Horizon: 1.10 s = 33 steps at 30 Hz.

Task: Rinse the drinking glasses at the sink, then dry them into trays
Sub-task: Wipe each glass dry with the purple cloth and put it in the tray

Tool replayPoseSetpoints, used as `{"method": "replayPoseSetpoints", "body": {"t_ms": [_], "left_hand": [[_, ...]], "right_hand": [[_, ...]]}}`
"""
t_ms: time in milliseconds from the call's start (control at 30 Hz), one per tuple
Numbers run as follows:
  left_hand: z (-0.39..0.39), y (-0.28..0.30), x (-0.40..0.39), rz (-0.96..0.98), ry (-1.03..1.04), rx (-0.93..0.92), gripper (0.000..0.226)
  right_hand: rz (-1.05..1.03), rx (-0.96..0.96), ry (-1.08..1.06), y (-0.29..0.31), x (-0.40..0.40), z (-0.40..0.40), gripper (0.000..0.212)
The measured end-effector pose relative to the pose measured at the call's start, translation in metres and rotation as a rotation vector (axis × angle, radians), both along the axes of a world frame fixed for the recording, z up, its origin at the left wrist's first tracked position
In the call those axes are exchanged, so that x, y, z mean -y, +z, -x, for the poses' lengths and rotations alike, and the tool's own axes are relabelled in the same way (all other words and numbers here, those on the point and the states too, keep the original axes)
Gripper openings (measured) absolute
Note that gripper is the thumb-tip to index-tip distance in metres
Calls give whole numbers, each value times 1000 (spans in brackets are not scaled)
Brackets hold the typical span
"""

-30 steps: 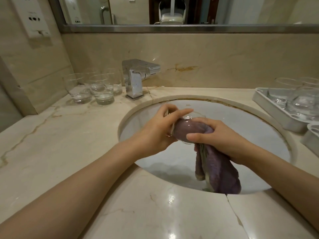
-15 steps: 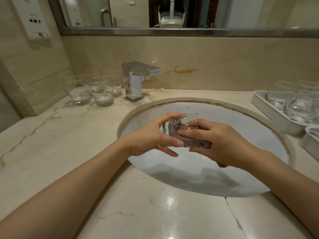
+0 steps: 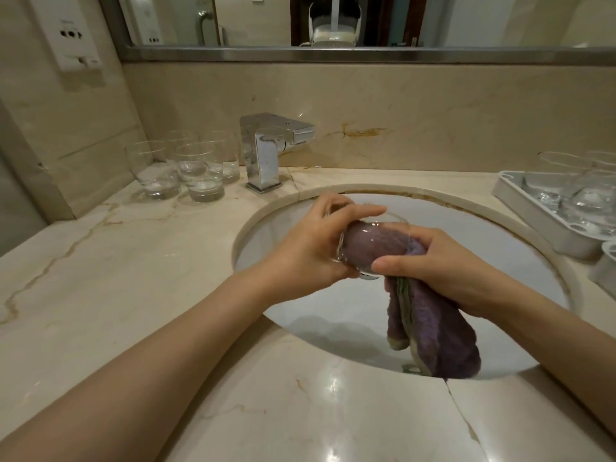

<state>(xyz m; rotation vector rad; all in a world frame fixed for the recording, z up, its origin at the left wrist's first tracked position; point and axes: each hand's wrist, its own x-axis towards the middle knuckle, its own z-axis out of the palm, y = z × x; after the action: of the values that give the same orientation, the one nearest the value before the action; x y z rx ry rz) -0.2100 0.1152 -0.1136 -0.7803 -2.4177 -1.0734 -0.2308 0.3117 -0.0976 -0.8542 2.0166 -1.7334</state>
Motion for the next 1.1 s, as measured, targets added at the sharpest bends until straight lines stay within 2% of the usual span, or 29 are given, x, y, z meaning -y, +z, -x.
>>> {"method": "replayPoseSetpoints", "body": {"t_ms": [67, 167, 233, 300, 367, 433, 533, 600, 667, 733, 800, 867, 900, 967, 1033, 1100], "left_hand": [[-4, 6, 0, -178, -46, 312, 81], [-6, 10, 3, -414, -131, 649, 77], [-4, 11, 9, -507, -195, 801, 74], [-3, 10, 11, -525, -225, 851, 72], [-3, 10, 9, -502, -203, 813, 71], [-6, 9, 3, -476, -155, 733, 74], [-9, 5, -1, -351, -89, 543, 78], [-9, 1, 3, -129, -42, 320, 82], [-6, -5, 8, 115, 2, 89, 84], [-3, -7, 10, 158, 10, -11, 87], [-2, -7, 8, 61, 13, -39, 86], [-5, -5, 4, -73, 15, -7, 80], [-7, -3, 2, -164, 4, 66, 79], [-11, 5, -1, -376, -48, 314, 81], [-13, 8, -1, -510, -114, 551, 80], [-11, 7, 1, -572, -162, 685, 79]], "right_hand": [[-87, -197, -63, -9, 0, 1, 46], [-312, -810, -109, -17, -3, 8, 42], [-452, -1190, -99, -22, -7, 16, 46], [-495, -1323, -107, -22, -8, 17, 50], [-470, -1274, -123, -21, -8, 17, 49], [-446, -1131, -128, -22, -8, 16, 48], [-294, -647, -100, -17, -1, 10, 46], [-145, -241, -36, -12, 2, 5, 37], [-56, 43, 28, -7, 2, 1, 31], [-37, 82, 53, -2, 2, -1, 35], [-33, 17, 29, 0, 4, -3, 42], [-44, -110, -29, -3, 4, -2, 39], [-80, -253, -75, -6, 4, -1, 39], [-245, -705, -125, -10, -1, 5, 38], [-427, -1146, -123, -16, -8, 14, 46], [-512, -1340, -120, -18, -10, 18, 50]]}}
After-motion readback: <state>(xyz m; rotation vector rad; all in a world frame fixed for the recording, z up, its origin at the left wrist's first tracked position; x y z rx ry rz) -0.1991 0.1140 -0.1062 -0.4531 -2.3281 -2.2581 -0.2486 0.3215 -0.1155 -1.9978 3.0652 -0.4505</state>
